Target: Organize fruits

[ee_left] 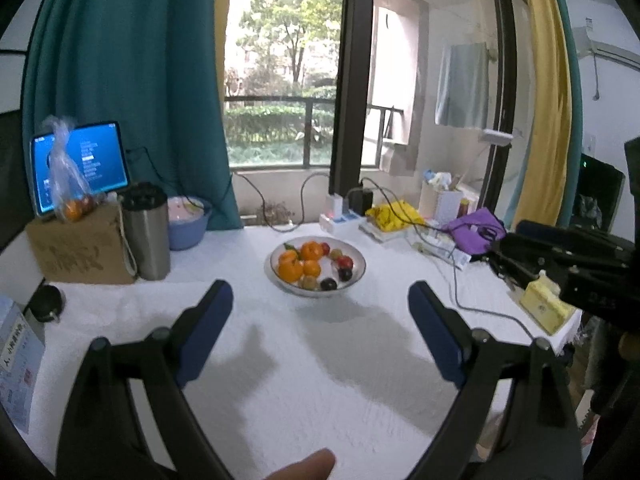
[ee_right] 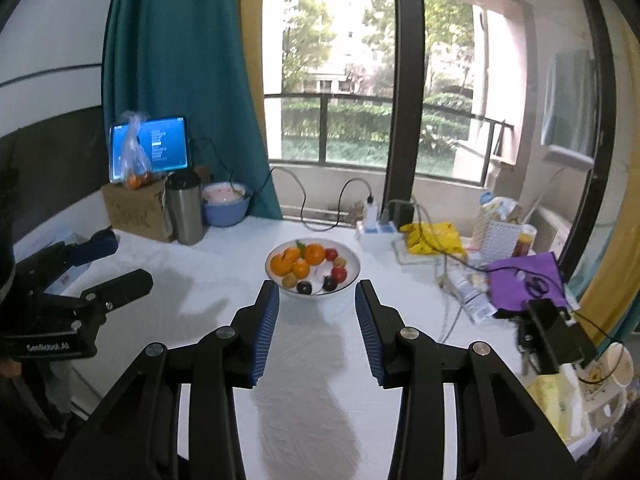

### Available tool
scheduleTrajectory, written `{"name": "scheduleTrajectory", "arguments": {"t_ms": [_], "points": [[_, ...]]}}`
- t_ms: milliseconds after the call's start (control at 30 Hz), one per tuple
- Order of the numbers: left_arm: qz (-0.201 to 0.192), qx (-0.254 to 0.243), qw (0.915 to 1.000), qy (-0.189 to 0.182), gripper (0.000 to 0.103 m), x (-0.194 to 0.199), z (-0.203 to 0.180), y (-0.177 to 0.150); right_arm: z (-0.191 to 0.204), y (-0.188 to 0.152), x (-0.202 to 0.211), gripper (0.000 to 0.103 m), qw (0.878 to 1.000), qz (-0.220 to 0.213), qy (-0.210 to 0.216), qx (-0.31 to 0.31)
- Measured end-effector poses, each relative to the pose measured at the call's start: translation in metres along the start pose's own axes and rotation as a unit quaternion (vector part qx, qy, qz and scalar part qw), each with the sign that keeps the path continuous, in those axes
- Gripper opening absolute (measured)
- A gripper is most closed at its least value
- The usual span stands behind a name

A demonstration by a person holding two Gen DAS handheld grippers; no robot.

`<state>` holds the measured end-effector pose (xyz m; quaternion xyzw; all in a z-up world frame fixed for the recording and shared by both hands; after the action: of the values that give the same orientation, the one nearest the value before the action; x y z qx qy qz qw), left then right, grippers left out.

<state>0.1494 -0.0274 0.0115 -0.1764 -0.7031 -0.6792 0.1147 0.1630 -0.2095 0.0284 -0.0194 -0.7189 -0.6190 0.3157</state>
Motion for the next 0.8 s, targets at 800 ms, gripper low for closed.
{"name": "scheduleTrajectory", "arguments": {"t_ms": [800], "points": [[-0.099,-0.011,0.9917,0.081,0.091,0.085,0.004,0.05,0.005,0.038,0.088,0.082,0.996,-0.082,-0.023,0.013]]}}
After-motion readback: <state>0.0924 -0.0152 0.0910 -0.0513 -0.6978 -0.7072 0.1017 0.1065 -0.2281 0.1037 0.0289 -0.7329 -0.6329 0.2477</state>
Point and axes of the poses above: each gripper's, at about its wrist camera, not at the fingertips, and x roughly against the way its jaws point, z to its left, y to its top, the point moved 8 cm from there along -x, roughly the way its jaws point, and after that the axes turned 2 degrees about -x, right-handed, at the moved point
